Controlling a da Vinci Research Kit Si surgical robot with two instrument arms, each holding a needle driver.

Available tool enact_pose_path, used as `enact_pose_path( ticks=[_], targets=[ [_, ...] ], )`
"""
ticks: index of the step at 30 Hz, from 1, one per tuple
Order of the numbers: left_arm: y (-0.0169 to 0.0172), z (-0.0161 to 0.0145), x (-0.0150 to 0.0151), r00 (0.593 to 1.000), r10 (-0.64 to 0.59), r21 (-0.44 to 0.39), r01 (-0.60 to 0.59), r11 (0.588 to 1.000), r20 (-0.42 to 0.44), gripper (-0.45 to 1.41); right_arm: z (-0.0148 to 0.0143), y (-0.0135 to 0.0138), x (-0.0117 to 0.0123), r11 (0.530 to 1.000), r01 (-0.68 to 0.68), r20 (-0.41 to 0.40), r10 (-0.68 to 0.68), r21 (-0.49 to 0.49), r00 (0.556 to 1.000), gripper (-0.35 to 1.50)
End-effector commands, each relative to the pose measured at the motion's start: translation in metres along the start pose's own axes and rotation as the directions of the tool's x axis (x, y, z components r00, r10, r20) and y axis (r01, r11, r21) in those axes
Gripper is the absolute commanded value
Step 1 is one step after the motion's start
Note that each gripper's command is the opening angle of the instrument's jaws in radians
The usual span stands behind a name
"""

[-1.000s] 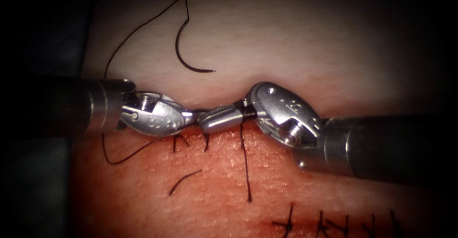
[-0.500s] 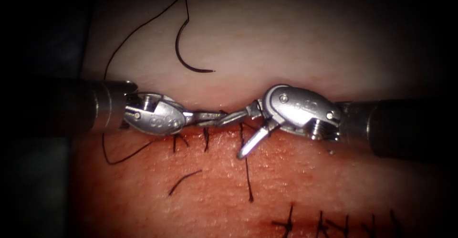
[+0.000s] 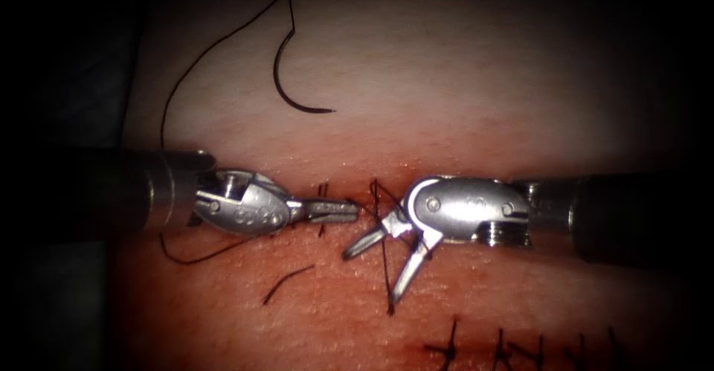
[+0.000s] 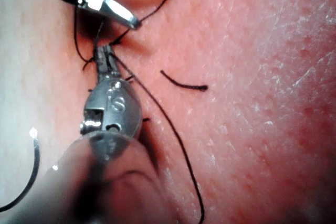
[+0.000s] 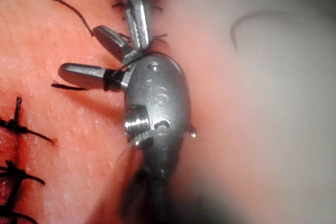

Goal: Wound Closure
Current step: Pickup the short suture tail with the right hand.

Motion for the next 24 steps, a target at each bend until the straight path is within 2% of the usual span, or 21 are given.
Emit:
enact_pose_path(
  ticks=[1,8,10,13,15,16,17,18,24],
  targets=[
    [0.0000,0.0007,-0.0005,1.000,-0.003,0.000,0.003,1.000,-0.001,-0.45,0.0007,0.0003,-0.0006,1.000,0.009,0.004,-0.009,0.009,1.000,1.25],
    [0.0007,0.0005,-0.0006,1.000,-0.001,-0.003,0.001,1.000,-0.001,-0.45,0.0015,-0.0005,-0.0015,0.998,0.005,0.079,-0.010,0.064,0.997,1.13],
    [0.0010,0.0004,-0.0006,1.000,-0.004,-0.004,0.004,1.000,-0.002,-0.45,0.0016,-0.0006,-0.0020,0.997,0.002,0.110,-0.010,0.079,0.994,1.04],
    [0.0013,0.0003,-0.0006,1.000,-0.001,-0.005,0.001,1.000,-0.002,-0.45,0.0017,-0.0006,-0.0023,0.996,0.001,0.129,-0.012,0.087,0.992,1.03],
    [0.0015,0.0003,-0.0006,1.000,-0.005,-0.005,0.005,1.000,-0.002,-0.45,0.0019,-0.0006,-0.0026,0.995,-0.001,0.149,-0.013,0.096,0.989,0.94],
    [0.0016,0.0002,-0.0006,1.000,-0.005,-0.005,0.005,1.000,-0.002,-0.45,0.0021,-0.0005,-0.0027,0.995,-0.003,0.160,-0.014,0.101,0.987,0.62],
    [0.0016,0.0002,-0.0006,1.000,-0.005,-0.005,0.005,1.000,-0.002,-0.45,0.0021,-0.0005,-0.0027,0.995,-0.003,0.160,-0.014,0.101,0.987,0.62],
    [0.0017,0.0002,-0.0005,1.000,-0.004,-0.005,0.004,1.000,-0.002,-0.45,0.0023,-0.0004,-0.0028,0.992,-0.007,0.180,-0.016,0.124,0.983,-0.35],
    [0.0024,0.0002,-0.0001,1.000,0.001,-0.007,-0.001,1.000,-0.001,-0.45,0.0022,-0.0003,-0.0027,0.983,-0.019,0.197,-0.018,0.184,0.980,-0.35]
  ],
)
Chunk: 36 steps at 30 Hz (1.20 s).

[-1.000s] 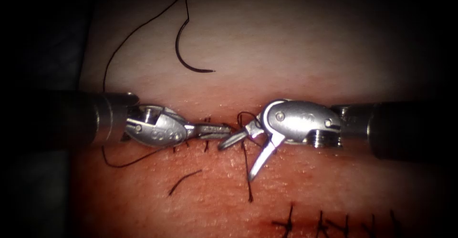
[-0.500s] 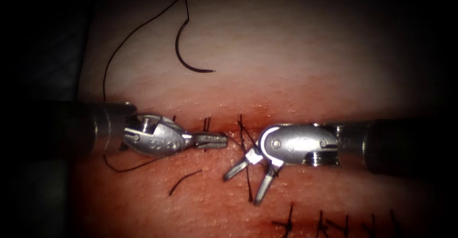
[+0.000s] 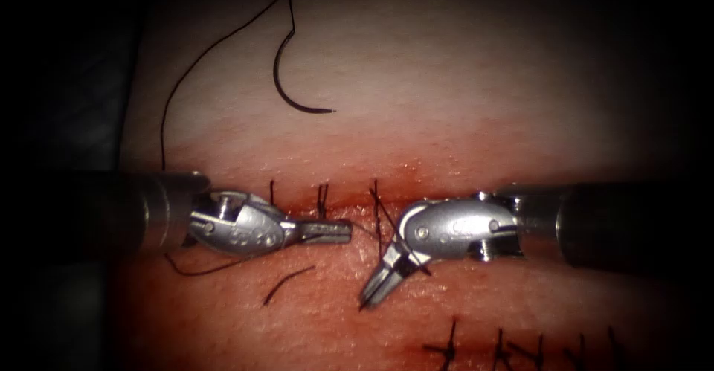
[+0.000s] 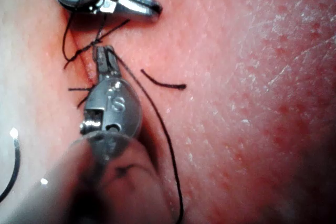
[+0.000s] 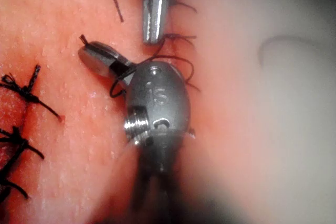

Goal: Wound Closure
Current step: Pickup the short suture tail with the right hand, then move the left tool down and the right tool up to tie.

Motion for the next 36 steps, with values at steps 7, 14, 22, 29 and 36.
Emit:
enact_pose_path(
  ticks=[7,14,22,29,36],
  targets=[
    [0.0023,0.0003,0.0004,1.000,0.009,-0.014,-0.009,1.000,0.012,-0.45,-0.0018,0.0018,0.0005,0.997,-0.004,-0.088,-0.002,-0.071,0.996,-0.35],
    [0.0052,0.0002,0.0022,0.999,0.026,-0.049,-0.025,0.999,0.030,-0.45,-0.0053,0.0035,0.0014,0.983,-0.060,-0.218,0.021,-0.173,0.976,-0.35],
    [0.0091,0.0001,0.0069,0.998,0.036,-0.109,-0.030,0.994,0.052,-0.45,-0.0084,0.0056,-0.0001,0.945,-0.155,-0.263,0.078,-0.288,0.962,-0.35],
    [0.0133,-0.0001,0.0108,0.997,0.059,-0.212,-0.046,0.976,0.056,-0.45,-0.0099,0.0068,-0.0017,0.931,-0.175,-0.260,0.092,-0.321,0.961,-0.35],
    [0.0152,0.0000,0.0124,0.999,0.033,-0.275,-0.031,0.961,0.001,-0.45,-0.0104,0.0072,-0.0022,0.922,-0.185,-0.251,0.101,-0.340,0.963,-0.35]
  ],
)
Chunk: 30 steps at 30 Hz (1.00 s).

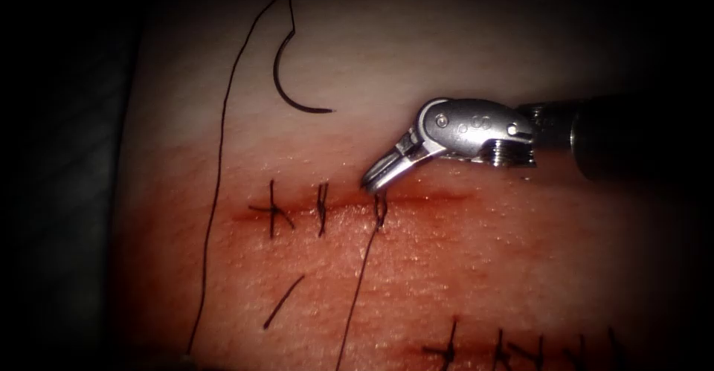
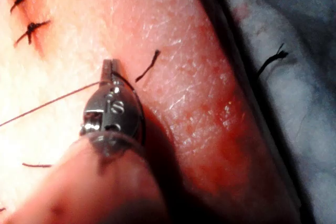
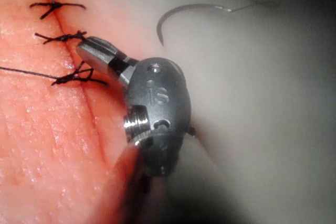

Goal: Wound Closure
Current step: Move the left tool down and the right tool up to tie.

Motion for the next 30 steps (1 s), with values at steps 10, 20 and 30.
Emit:
enact_pose_path(
  ticks=[10,20,30],
  targets=[
    [0.0028,0.0023,0.0018,0.997,0.000,-0.120,-0.009,0.993,-0.077,-0.45,-0.0001,0.0021,-0.0009,0.999,-0.003,0.018,0.004,-0.053,1.000,-0.35],
    [0.0047,0.0030,0.0034,0.990,-0.023,-0.238,-0.012,0.971,-0.141,-0.45,0.0004,0.0039,-0.0019,0.986,-0.001,0.028,0.005,-0.166,1.000,-0.35],
    [0.0075,0.0054,0.0046,0.983,-0.006,-0.369,-0.063,0.927,-0.182,-0.45,-0.0017,0.0053,-0.0029,0.936,0.142,0.149,-0.098,-0.321,0.984,-0.35]
  ],
)
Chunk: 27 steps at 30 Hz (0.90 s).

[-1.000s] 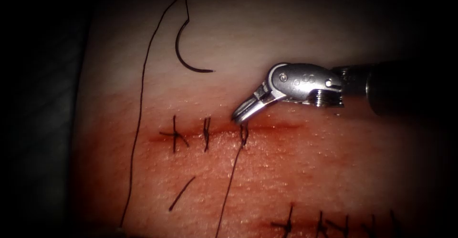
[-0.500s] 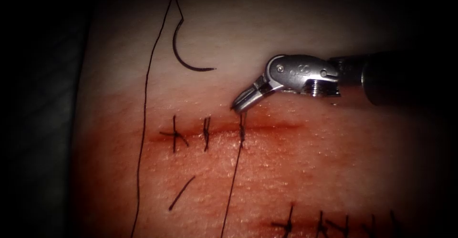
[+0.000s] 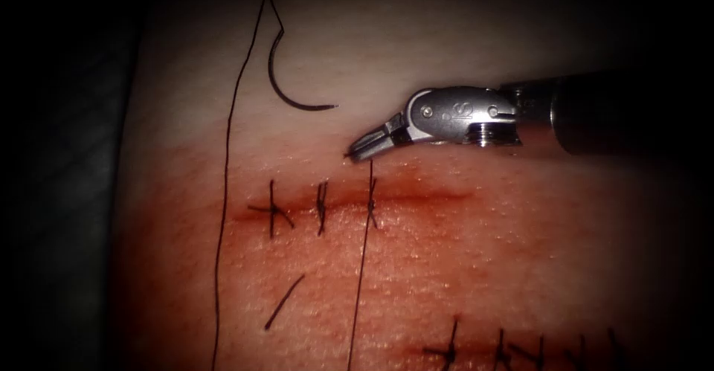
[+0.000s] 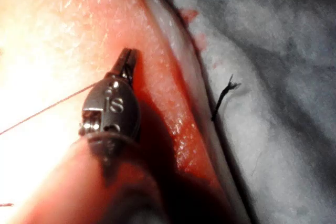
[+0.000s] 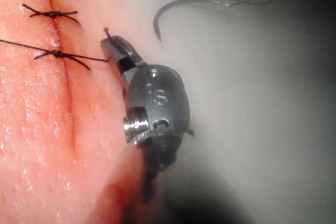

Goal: Wound Closure
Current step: Move the left tool down and the right tool up to tie, then with the left driver, wrap the suture once counter clockwise around the right.

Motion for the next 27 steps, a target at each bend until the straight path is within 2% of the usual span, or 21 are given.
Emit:
enact_pose_path(
  ticks=[1,3,6,8,10,11,12,13,16,18,20,21,24,27],
  targets=[
    [-0.0001,0.0008,-0.0004,1.000,0.006,-0.006,-0.006,1.000,-0.005,-0.45,0.0000,0.0007,-0.0004,1.000,0.009,0.019,-0.008,-0.017,1.000,-0.35],
    [-0.0002,0.0009,-0.0003,1.000,0.007,-0.014,-0.007,1.000,-0.012,-0.45,-0.0003,0.0007,-0.0005,0.999,0.016,0.033,-0.015,-0.041,0.999,-0.35],
    [-0.0005,0.0009,-0.0002,1.000,0.005,-0.007,-0.005,1.000,-0.001,-0.45,-0.0005,0.0002,-0.0003,0.999,0.011,0.011,-0.010,-0.047,1.000,-0.35],
    [-0.0009,0.0006,-0.0001,1.000,0.003,0.008,-0.004,1.000,0.011,-0.45,-0.0005,0.0000,-0.0002,0.998,0.009,-0.009,-0.009,-0.056,1.000,-0.35],
    [-0.0016,-0.0004,0.0004,1.000,-0.002,0.037,0.001,0.999,0.023,-0.45,-0.0004,-0.0006,0.0005,0.996,-0.005,-0.067,-0.001,-0.085,0.998,-0.35],
    [-0.0024,-0.0017,0.0010,0.999,-0.013,0.068,0.010,0.998,0.034,-0.45,-0.0003,-0.0014,0.0011,0.995,-0.039,-0.089,0.030,-0.093,0.996,0.81],
    [-0.0030,-0.0026,0.0015,0.999,-0.021,0.082,0.018,0.996,0.040,-0.45,-0.0003,-0.0018,0.0016,0.994,-0.048,-0.101,0.038,-0.098,0.994,1.15],
    [-0.0030,-0.0026,0.0015,0.999,-0.021,0.082,0.018,0.996,0.040,-0.45,-0.0003,-0.0018,0.0016,0.994,-0.048,-0.101,0.038,-0.098,0.994,1.15],
    [-0.0057,-0.0058,0.0031,0.996,0.024,0.136,-0.035,0.990,0.082,-0.45,-0.0016,-0.0028,0.0034,0.987,-0.077,-0.182,0.050,-0.143,0.982,1.35],
    [-0.0071,-0.0071,0.0038,0.994,0.039,0.164,-0.056,0.985,0.107,-0.45,-0.0025,-0.0030,0.0042,0.985,-0.090,-0.208,0.058,-0.146,0.976,1.33],
    [-0.0099,-0.0098,0.0047,0.990,0.068,0.212,-0.093,0.973,0.125,-0.45,-0.0042,-0.0034,0.0059,0.978,-0.084,-0.233,0.038,-0.192,0.972,1.30],
    [-0.0099,-0.0098,0.0047,0.990,0.068,0.212,-0.093,0.973,0.125,-0.45,-0.0042,-0.0034,0.0059,0.978,-0.084,-0.233,0.038,-0.192,0.972,1.30],
    [-0.0126,-0.0123,0.0050,0.986,0.093,0.253,-0.126,0.959,0.137,-0.45,-0.0043,-0.0049,0.0073,0.972,-0.057,-0.225,0.005,-0.227,0.974,1.23],
    [-0.0147,-0.0137,0.0051,0.981,0.119,0.260,-0.156,0.953,0.153,-0.45,-0.0033,-0.0061,0.0080,0.969,-0.043,-0.215,-0.010,-0.243,0.977,1.23]
  ],
)
